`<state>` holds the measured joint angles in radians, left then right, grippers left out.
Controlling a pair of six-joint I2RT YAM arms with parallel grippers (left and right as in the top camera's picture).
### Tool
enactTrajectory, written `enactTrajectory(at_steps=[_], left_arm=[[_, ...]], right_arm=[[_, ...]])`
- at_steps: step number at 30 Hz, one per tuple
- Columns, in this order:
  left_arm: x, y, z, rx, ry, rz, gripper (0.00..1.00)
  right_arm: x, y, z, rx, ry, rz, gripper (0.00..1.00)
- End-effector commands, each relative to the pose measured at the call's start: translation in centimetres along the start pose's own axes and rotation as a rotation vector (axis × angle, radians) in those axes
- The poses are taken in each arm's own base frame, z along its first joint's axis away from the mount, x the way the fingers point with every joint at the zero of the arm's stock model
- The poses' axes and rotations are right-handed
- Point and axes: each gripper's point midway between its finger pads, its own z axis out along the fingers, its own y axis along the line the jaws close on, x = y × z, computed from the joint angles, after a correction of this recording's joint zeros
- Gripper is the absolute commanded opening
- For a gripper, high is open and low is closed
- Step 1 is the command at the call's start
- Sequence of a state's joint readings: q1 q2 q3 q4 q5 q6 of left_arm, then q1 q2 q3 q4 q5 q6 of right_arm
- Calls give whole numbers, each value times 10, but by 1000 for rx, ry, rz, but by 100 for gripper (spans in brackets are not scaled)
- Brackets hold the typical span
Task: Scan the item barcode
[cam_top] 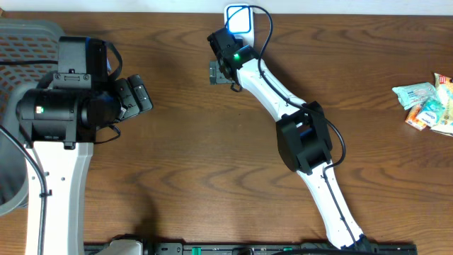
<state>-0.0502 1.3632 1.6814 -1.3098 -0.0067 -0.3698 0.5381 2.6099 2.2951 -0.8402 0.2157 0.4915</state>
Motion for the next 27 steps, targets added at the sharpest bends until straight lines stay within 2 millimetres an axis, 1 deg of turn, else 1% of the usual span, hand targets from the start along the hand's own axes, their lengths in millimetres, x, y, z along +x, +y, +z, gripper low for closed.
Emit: enactTrajectory(at_steps=[1,2,3,6,7,8,11,13,15,18,22,24,27], left_arm=[[-1,3,-2,-11,-9,-15,98],[-1,3,-2,-11,-9,-15,98],[-1,3,-2,-11,-9,-15,98],[-1,3,-2,-11,-9,-15,97],[-1,3,-2,-11,-9,-15,98],[-1,3,-2,-11,-9,-15,98],[-1,3,-2,-11,-9,-15,98],[-1,3,-2,-11,-9,-15,98],[-1,3,-2,-11,-9,-15,98],[-1,3,-2,-11,-9,-14,98],[-1,3,-2,-11,-9,-15,98],[-1,3,-2,-11,-9,-15,98],[-1,3,-2,-11,-9,-15,98]], right_arm=[[6,-20,17,66,19,38,88],[6,-22,17,67,19,40,80],[5,-23,17,68,18,43,70],[0,-23,17,61,3,50,56],[-4,-22,14,55,-8,53,51],[-6,-22,12,52,-14,55,47],[-16,-24,0,44,-35,66,46],[-26,-28,-14,39,-52,71,47],[-35,-35,-30,42,-66,83,47],[-51,-46,-58,36,-93,106,49],[-71,-64,-94,29,-138,135,49],[-82,-78,-112,30,-163,150,47],[-96,-98,-132,34,-195,164,47]])
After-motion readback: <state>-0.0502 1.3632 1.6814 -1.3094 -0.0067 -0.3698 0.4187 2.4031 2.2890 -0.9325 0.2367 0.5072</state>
